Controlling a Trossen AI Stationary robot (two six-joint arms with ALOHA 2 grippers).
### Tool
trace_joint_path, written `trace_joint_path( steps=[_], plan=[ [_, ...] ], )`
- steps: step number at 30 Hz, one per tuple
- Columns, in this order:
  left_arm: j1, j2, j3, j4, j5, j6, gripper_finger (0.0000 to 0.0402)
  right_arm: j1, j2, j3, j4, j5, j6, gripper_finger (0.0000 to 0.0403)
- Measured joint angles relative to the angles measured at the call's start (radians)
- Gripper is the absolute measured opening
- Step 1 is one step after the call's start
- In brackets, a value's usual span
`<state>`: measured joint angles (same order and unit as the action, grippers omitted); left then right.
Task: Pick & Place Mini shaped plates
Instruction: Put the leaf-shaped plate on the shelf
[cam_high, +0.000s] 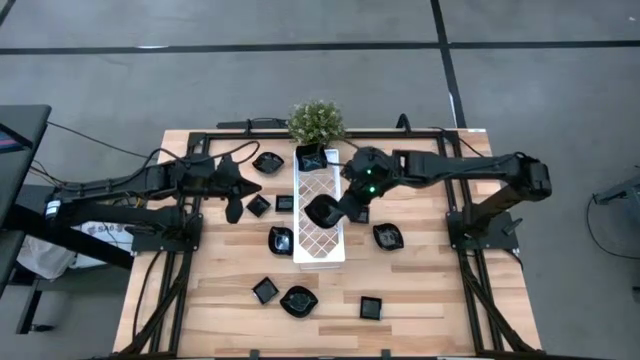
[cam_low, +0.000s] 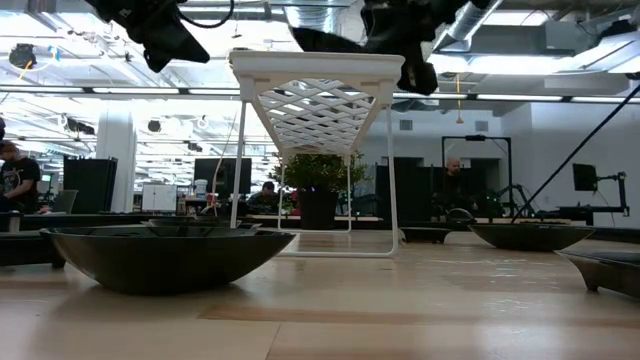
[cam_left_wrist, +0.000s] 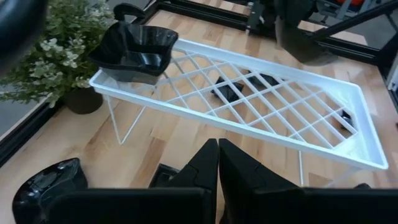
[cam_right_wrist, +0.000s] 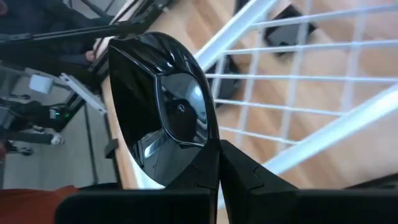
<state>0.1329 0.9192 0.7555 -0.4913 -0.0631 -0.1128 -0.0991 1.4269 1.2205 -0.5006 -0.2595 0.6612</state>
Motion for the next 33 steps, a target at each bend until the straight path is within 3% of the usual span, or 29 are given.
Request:
trace_joint_path(
  steps=[16, 20, 25, 33],
  plan=[
    [-0.226, 0.0, 0.0, 0.044, 0.001, -0.106, 0.0014, 0.184, 0.0, 0.0, 0.02, 0.158, 0.186, 0.0],
    [-0.269, 0.0, 0.0, 0.073, -0.003, -0.106, 0.0014, 0.111, 0.0, 0.0, -0.013, 0.144, 0.169, 0.0],
    [-0.291, 0.0, 0.0, 0.083, -0.055, -0.109, 0.0014, -0.039, 0.015, 0.001, -0.039, -0.003, 0.068, 0.0],
    [-0.289, 0.0, 0.0, 0.089, -0.095, -0.104, 0.0014, -0.186, 0.088, 0.042, -0.099, -0.121, -0.097, 0.0]
  ],
)
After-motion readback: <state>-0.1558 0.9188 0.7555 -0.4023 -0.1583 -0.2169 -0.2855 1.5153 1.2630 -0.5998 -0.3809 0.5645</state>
